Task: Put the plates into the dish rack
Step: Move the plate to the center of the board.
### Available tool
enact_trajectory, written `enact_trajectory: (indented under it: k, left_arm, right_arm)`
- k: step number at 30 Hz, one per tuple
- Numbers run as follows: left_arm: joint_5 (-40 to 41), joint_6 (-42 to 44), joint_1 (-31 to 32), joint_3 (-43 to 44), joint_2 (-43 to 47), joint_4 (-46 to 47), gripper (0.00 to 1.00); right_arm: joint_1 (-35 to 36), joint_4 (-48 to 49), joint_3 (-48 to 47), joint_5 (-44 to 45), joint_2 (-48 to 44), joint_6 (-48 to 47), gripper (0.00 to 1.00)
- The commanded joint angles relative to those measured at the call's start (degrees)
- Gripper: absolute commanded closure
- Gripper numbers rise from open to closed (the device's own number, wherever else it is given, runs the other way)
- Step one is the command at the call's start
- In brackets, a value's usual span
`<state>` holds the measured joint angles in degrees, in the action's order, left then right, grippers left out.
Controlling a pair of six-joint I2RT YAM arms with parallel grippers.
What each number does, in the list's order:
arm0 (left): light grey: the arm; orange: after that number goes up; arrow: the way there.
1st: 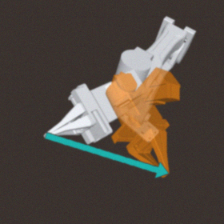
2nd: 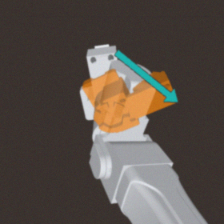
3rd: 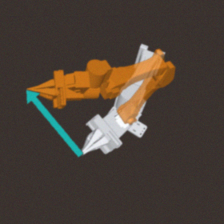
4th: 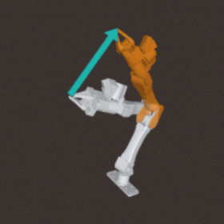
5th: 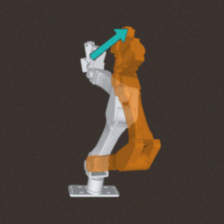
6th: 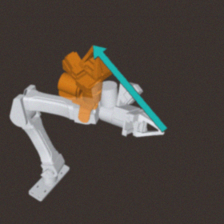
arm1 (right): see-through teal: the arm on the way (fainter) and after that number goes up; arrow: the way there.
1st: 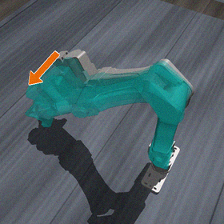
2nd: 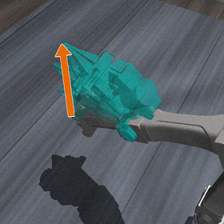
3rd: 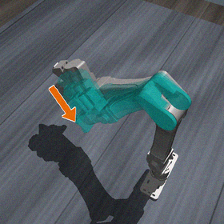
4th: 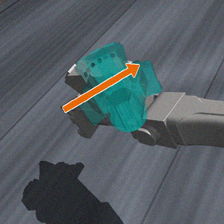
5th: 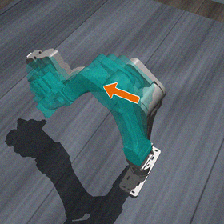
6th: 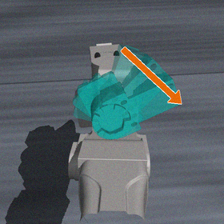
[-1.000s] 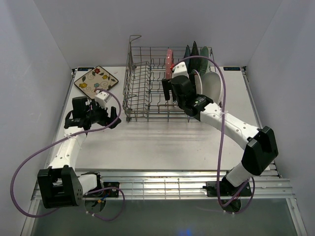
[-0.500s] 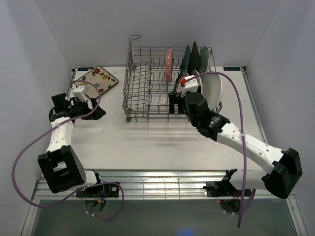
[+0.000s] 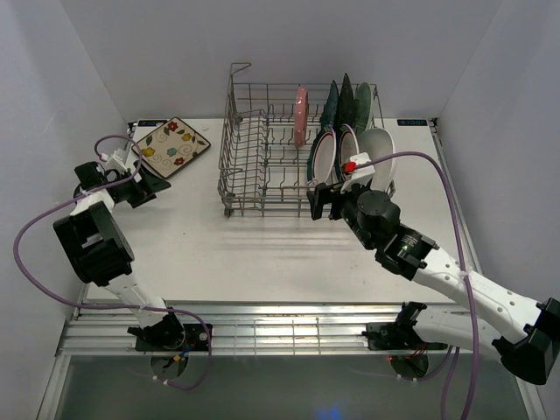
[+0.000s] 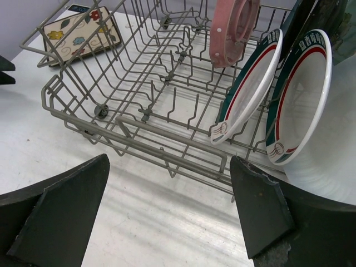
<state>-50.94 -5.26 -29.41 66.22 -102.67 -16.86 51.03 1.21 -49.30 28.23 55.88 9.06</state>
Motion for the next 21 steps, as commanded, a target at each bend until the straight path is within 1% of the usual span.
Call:
enact_trajectory:
  k: [1,3,4,5,6,7,8,9,10,12,13,14,17,21]
  left_arm:
    - [-2.50,-10.01,0.14,2.69,-1.30,6.12,0.02]
    - [-0.32,-12.84,0.14,3.21,-2.96,7.28,0.02]
    - [1.09,-16.07,0.14,3.39,-3.23,8.67,0.02]
    - [3.54,-18.45,0.31,3.13,-3.41,9.73,0.02]
    - [9.74,-21.17,0.32,2.61,-3.41,10.70,0.02]
    - [11.28,-23.37,0.40,0.69,-3.32,13.84,0.02]
    - [13.13,-26.18,0.49,0.06,-3.24,14.74,0.02]
    - [15.84,-27.34,1.01,0.05,-3.24,14.49,0.02]
    - [20.48,-28.22,1.45,-0.03,-3.15,14.14,0.02]
    - [23.15,-30.15,2.86,-0.30,-3.24,14.49,0.02]
    - [23.86,-31.21,3.13,-0.38,-3.50,14.84,0.02]
    - [21.69,-31.65,3.13,-0.39,-4.28,15.45,0.02]
    - [20.88,-32.89,3.39,-0.21,-5.78,16.42,0.02]
    - [22.11,-35.08,3.57,-1.34,-7.01,19.67,0.04]
  right_arm:
    - [0.30,3.09,1.48,-0.28,-2.43,0.87,0.06]
    - [0.30,3.53,2.53,-0.72,-3.75,0.87,0.06]
    - [0.30,3.88,2.89,-0.63,-4.19,0.87,0.06]
    - [0.30,3.97,3.07,-0.80,-4.81,0.96,0.06]
    - [0.30,3.97,3.24,-1.15,-5.07,0.96,0.06]
    - [0.30,3.97,3.42,-1.42,-5.34,0.96,0.06]
    - [0.30,3.97,3.42,-1.60,-5.69,0.96,0.06]
    - [0.30,3.97,3.51,-1.60,-5.78,0.96,0.06]
    - [0.30,3.97,3.51,-1.60,-5.95,0.87,0.07]
    - [0.39,4.06,3.68,-1.77,-6.39,0.87,0.07]
    - [0.30,4.06,3.77,-1.95,-6.48,0.96,0.07]
    - [0.30,4.41,3.94,-1.95,-6.74,0.96,0.07]
    - [0.30,4.41,4.12,-1.95,-6.92,0.96,0.07]
    - [0.30,4.41,4.21,-1.77,-7.19,0.87,0.07]
